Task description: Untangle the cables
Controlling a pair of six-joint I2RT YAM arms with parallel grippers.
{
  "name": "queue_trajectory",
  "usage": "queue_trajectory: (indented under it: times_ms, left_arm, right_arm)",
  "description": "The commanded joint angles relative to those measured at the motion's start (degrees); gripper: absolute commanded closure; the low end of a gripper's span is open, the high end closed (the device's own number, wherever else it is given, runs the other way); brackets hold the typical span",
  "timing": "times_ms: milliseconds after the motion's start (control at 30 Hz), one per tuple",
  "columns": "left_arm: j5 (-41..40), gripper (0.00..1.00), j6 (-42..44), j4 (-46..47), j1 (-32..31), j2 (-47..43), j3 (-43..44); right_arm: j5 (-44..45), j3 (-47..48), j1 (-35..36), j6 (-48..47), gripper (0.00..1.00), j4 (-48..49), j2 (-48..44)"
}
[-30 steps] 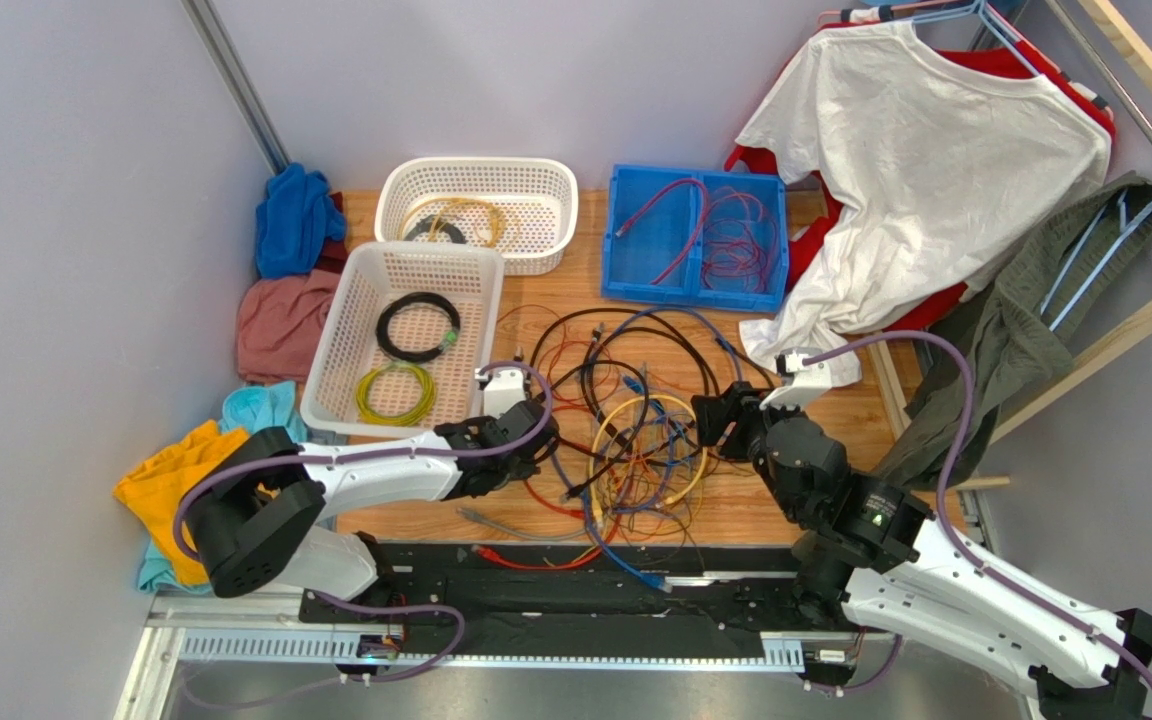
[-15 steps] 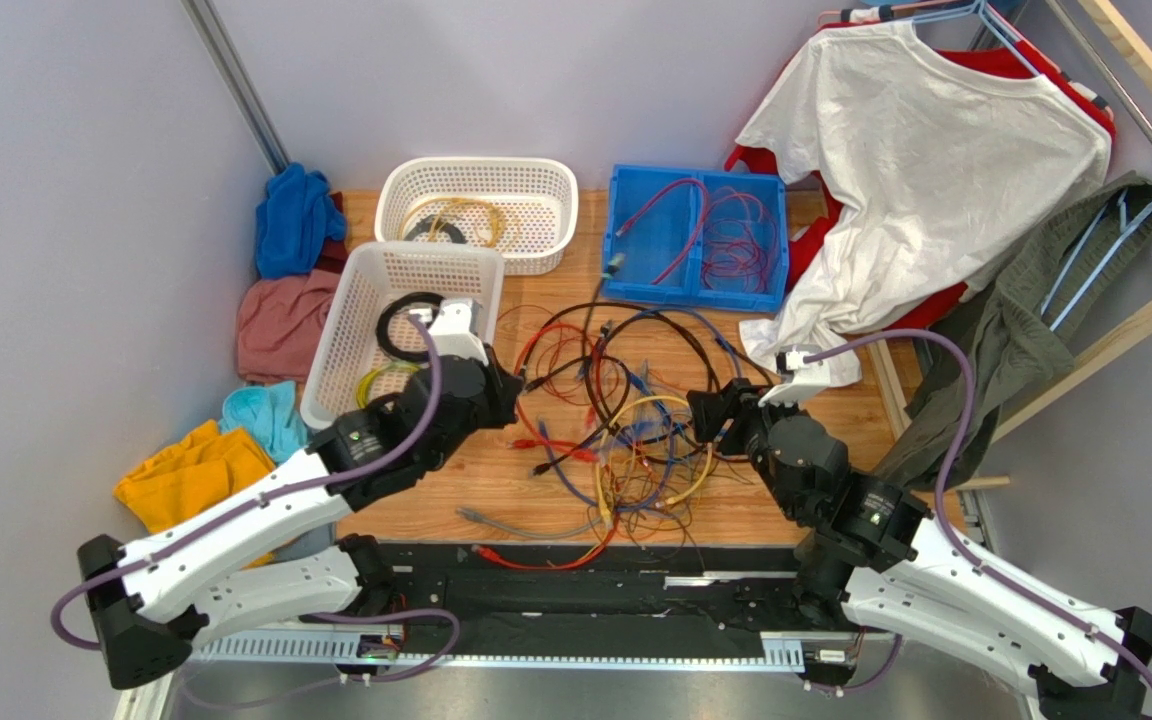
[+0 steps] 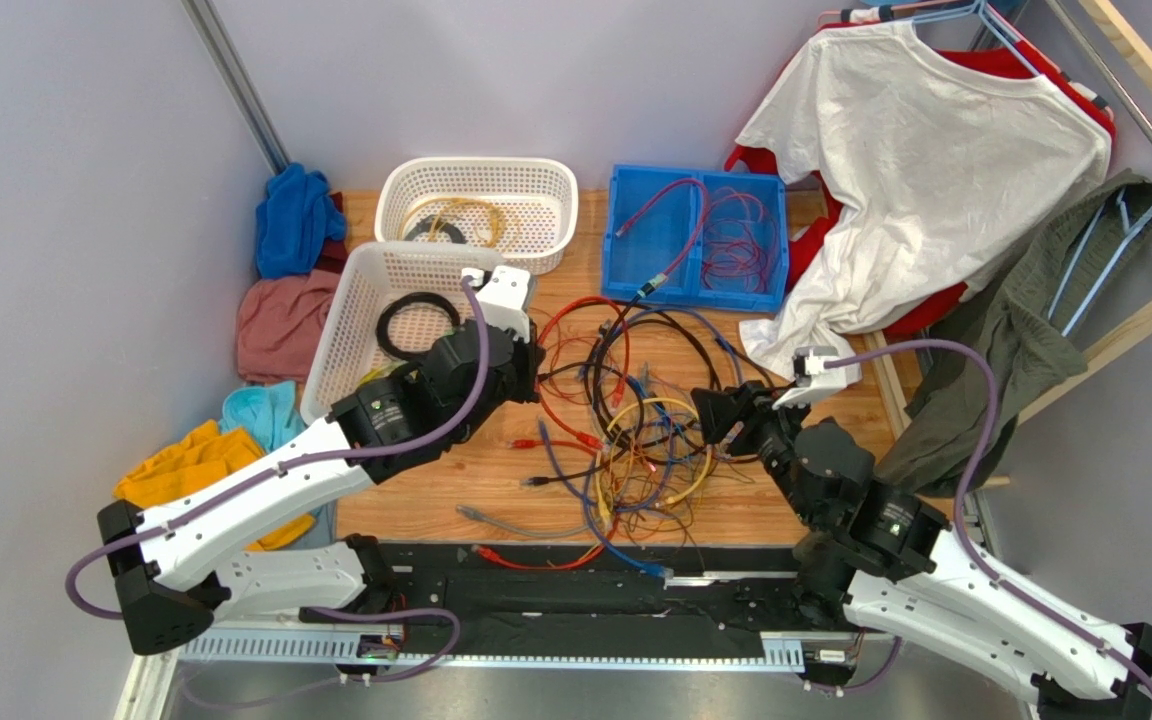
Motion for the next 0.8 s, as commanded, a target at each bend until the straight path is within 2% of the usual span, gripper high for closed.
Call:
queue_trajectory:
  times_ms: [0,167,367,467,600,767]
  left_arm:
    - [-5.23,1.00,7.43,1.89,-0.20,-4.64,3.96]
    - [-10.68,1.00,14.11,5.58,-0.20,-7.98,6.16]
    - [-8.76,1.00,18.35,14.55,-0.20,-10.36,5.99]
    - [-4.90,1.00,16.69,14.99,-0.20,-10.02,5.81]
    - [4.31,1.00,13.08,14.11,-0.20,-8.44,3.45]
    - [10.67,1.00,10.36,14.55,-0.20,-7.64,-0.86]
  right_arm:
    - [0.36,0.60,-0.15,-1.87,0.44,2.92,-2.54]
    - [-0.25,1.13,-0.15,-1.79,0.44,3.54,-0.43]
    - [-1.48,1.83,-0.15,-1.69,0.43,4.33,1.33]
    - [-3.58,1.48,-0.15,-3.01,0.42,6.69,1.07]
    - [-7.71,0.60,-0.15,-5.38,0.40,11.80,-0.60]
    - [-7.72,2.79,-0.15,-8.02,0.37,12.42,-2.71]
